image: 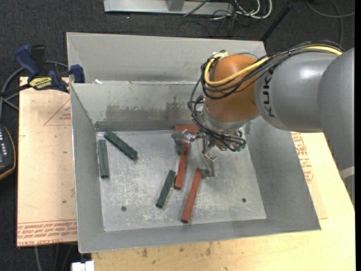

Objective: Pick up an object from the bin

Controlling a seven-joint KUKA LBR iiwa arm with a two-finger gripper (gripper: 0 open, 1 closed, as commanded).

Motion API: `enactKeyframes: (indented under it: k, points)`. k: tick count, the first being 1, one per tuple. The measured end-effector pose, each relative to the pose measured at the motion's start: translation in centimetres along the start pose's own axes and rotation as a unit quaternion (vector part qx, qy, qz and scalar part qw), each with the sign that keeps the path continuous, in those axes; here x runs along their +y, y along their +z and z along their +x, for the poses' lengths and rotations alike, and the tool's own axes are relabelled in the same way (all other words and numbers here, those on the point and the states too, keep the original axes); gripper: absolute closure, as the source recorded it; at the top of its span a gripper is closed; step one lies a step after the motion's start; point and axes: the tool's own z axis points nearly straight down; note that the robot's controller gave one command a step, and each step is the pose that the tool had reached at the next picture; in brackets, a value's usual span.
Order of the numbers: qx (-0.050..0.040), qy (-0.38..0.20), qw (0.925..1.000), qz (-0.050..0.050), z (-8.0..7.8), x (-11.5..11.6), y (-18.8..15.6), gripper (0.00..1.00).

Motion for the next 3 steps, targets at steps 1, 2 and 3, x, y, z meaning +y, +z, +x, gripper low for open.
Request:
enactKeyframes:
  k: [1, 2, 3]
  points:
    - [-0.0006, -0.153, 0.9882, 0.002, 5.1, -0.5, -3.8, 0.0]
    - [-0.0043, -0.094, 0.9956, 0.0, -1.9, 2.1, -3.0, 0.0]
    - [-0.0018, -0.174, 0.9848, 0.001, -3.3, 0.4, 0.6, 0.0]
